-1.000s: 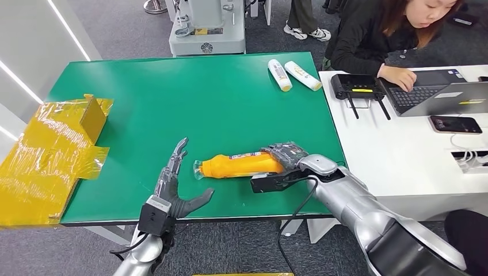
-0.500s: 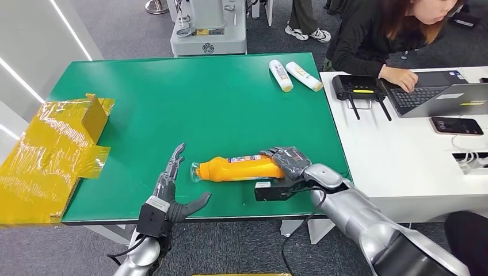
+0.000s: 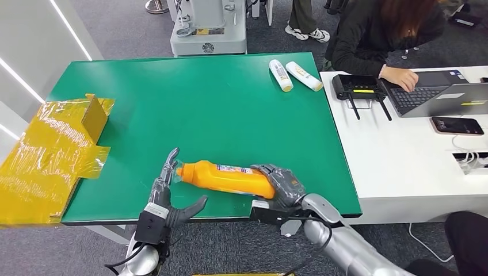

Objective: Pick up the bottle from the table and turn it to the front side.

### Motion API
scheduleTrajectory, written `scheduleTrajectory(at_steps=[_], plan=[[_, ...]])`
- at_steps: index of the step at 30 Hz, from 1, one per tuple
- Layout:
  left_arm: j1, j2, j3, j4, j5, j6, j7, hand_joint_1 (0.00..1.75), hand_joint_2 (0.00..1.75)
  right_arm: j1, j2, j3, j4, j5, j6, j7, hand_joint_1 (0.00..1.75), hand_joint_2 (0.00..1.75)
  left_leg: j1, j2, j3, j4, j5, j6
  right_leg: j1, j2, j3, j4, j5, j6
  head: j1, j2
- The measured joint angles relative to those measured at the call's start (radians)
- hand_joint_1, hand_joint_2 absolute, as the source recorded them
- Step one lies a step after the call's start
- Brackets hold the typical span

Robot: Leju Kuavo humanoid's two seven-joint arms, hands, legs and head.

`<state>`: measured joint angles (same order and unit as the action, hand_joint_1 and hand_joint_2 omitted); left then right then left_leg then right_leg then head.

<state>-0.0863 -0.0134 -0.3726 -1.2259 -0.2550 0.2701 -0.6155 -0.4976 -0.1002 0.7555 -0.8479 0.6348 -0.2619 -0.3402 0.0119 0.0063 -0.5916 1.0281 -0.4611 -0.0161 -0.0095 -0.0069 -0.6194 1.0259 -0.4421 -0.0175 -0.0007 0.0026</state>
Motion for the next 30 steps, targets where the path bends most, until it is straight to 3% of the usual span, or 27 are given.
scheduleTrajectory(at_steps=[7,12,16,18,25,30], plan=[[0.022,-0.016,0.029,-0.035,-0.036,0.031,-0.006,0.0,1.75,0.134,-0.006,-0.08,-0.126,-0.015,0.005,0.0,1.75,1.75,0.0,0.001,0.0,0.0,-0.001,0.0,0.0,0.0,0.0,0.0,0.0,0.0,0.0,0.0],[0.038,-0.028,0.053,-0.066,-0.085,0.171,-0.068,0.0,1.75,0.165,-0.006,-0.127,-0.151,-0.101,0.064,-0.029,1.75,1.75,0.0,0.001,0.0,0.0,-0.001,0.0,0.0,0.0,0.0,0.0,0.0,0.0,0.0,0.0],[0.046,-0.032,0.055,-0.105,-0.174,0.376,-0.081,0.0,1.75,0.167,-0.002,-0.144,-0.148,-0.147,0.113,-0.049,1.75,1.75,0.0,0.001,0.0,0.0,-0.001,0.0,0.0,0.0,0.0,0.0,0.0,0.0,0.0,0.0],[0.048,-0.035,0.055,-0.123,-0.199,0.414,-0.082,0.0,1.75,0.168,0.002,-0.147,-0.144,-0.163,0.127,-0.054,1.75,1.75,0.0,0.0,0.0,0.0,-0.001,0.0,0.0,0.0,0.0,0.0,0.0,0.0,0.0,0.0],[0.047,-0.051,0.055,-0.121,-0.056,0.279,-0.065,0.0,1.75,0.187,0.012,-0.168,-0.14,-0.229,0.126,-0.105,1.75,1.75,0.0,0.001,0.0,0.0,-0.001,0.0,0.0,0.0,0.0,0.0,0.0,0.0,0.0,0.0],[0.042,-0.053,0.055,-0.11,0.104,0.055,-0.008,0.0,1.75,0.226,0.025,-0.21,-0.184,-0.292,0.034,-0.184,1.75,1.75,0.0,0.001,0.0,0.0,-0.001,0.0,0.0,0.0,0.0,0.0,0.0,0.0,0.0,0.0]])
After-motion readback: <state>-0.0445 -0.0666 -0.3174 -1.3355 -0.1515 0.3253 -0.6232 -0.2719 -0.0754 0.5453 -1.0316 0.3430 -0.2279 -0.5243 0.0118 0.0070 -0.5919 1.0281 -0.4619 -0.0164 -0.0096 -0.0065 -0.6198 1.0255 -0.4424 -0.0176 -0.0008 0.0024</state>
